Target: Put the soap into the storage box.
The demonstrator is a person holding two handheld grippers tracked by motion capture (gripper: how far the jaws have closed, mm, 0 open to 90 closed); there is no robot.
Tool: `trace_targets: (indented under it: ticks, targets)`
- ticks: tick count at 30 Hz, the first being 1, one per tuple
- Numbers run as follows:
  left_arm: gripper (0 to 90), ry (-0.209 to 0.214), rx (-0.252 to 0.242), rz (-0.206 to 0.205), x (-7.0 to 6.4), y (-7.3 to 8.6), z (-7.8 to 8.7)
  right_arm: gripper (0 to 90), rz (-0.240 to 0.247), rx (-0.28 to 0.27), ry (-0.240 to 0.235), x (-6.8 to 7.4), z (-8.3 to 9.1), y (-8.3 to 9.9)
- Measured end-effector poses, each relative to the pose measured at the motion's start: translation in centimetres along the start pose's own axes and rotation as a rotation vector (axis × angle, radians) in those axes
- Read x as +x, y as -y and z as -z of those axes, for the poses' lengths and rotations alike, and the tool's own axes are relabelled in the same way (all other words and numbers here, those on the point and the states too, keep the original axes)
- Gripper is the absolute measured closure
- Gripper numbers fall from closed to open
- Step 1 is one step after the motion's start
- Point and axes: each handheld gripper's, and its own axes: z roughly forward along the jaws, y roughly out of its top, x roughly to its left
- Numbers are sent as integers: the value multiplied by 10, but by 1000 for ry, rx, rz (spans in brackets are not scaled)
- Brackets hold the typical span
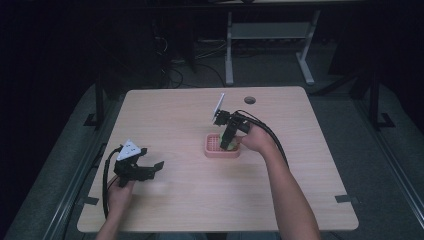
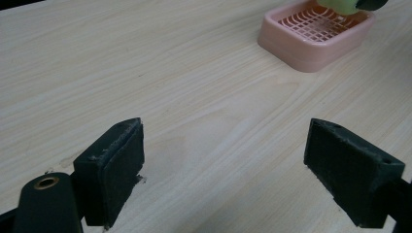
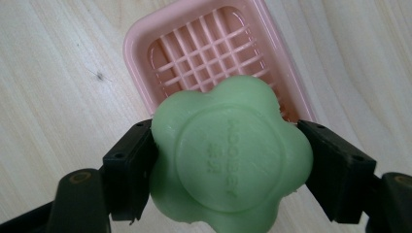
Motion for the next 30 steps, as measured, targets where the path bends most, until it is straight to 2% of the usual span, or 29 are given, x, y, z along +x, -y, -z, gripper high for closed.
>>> trace_targets:
  ticks: [10, 19, 24, 30]
  targets:
    - [144, 2, -6, 8, 0, 0, 0, 256, -17, -6, -6, -2, -6, -6]
    - [144, 2, -8, 8, 0, 0, 1, 255, -7, 18, -5, -3, -15, -16]
    - [144, 2, -8, 9, 1, 0, 1, 255, -27, 26, -11, -5, -20, -17]
    - [144, 2, -9, 11, 1, 0, 1, 255, -27, 26, -19, -6, -23, -16]
